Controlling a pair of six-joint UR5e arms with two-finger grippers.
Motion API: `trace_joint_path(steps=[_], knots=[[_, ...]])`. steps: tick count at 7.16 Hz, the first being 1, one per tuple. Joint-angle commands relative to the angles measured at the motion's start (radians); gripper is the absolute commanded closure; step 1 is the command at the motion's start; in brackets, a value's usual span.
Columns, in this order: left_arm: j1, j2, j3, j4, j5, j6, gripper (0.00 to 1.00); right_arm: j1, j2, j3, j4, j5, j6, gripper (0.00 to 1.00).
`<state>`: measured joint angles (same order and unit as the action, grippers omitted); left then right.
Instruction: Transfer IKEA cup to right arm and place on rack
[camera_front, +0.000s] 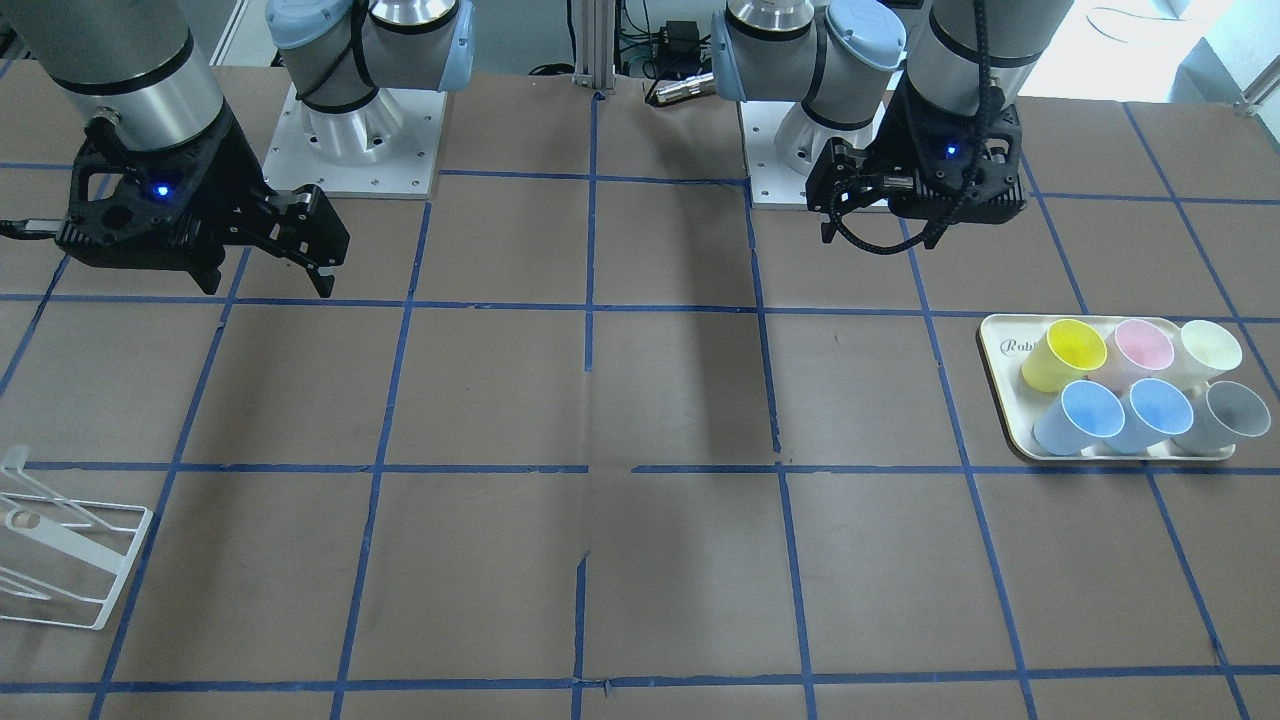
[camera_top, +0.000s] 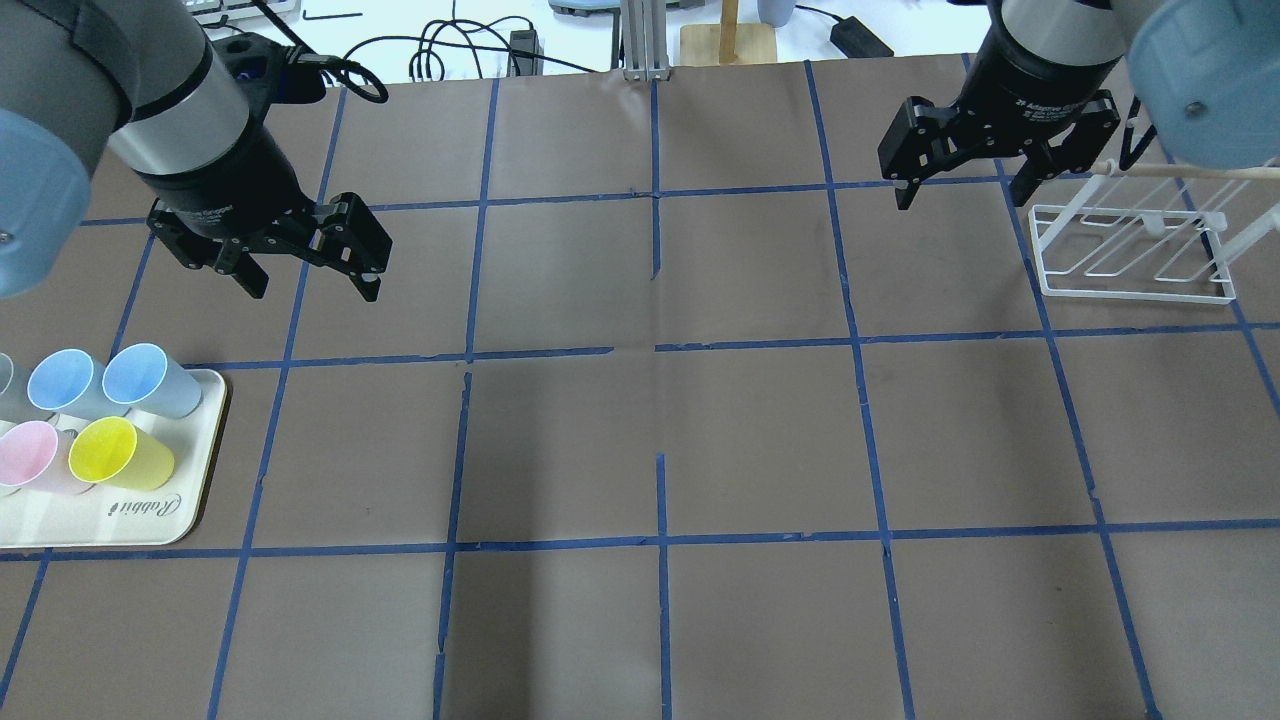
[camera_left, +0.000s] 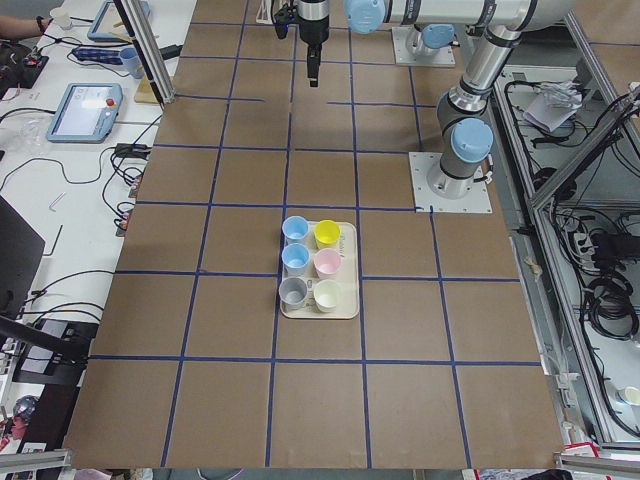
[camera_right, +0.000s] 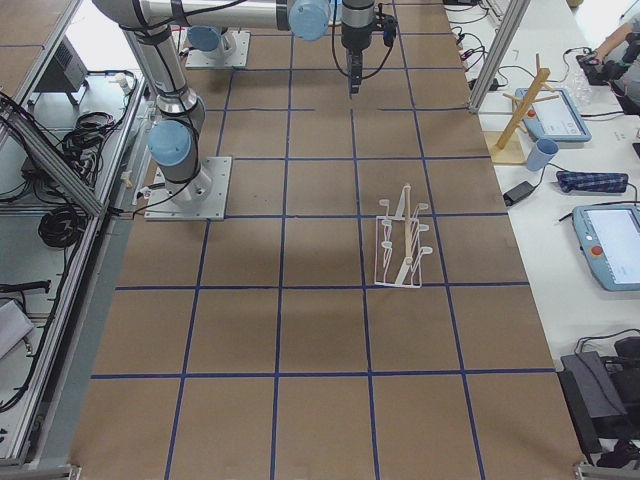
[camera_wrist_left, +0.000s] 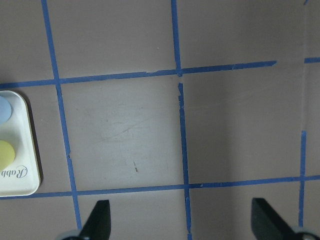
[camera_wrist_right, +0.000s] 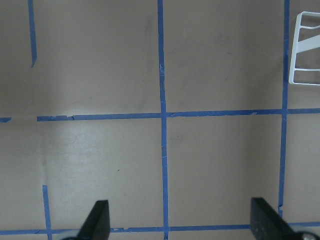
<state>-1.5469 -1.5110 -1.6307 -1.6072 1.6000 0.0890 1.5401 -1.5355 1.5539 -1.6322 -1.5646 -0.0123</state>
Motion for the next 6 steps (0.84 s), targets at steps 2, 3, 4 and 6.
trace_joint_path(steps=[2,3,4,6], knots=[[0.001,0.003,0.000,-0.002,-0.002,0.000,0.00,0.000,0.000,0.002,0.000,0.000,0.000,0.00],[0.001,0.014,0.000,-0.008,0.004,-0.002,0.00,0.000,0.000,0.000,0.000,0.000,0.000,0.00],[0.001,0.014,0.000,-0.005,0.000,-0.002,0.00,0.000,0.000,0.000,0.000,0.000,0.000,0.00],[0.004,0.012,-0.001,-0.020,0.003,-0.021,0.00,0.000,0.000,0.000,0.000,0.000,0.000,0.00]])
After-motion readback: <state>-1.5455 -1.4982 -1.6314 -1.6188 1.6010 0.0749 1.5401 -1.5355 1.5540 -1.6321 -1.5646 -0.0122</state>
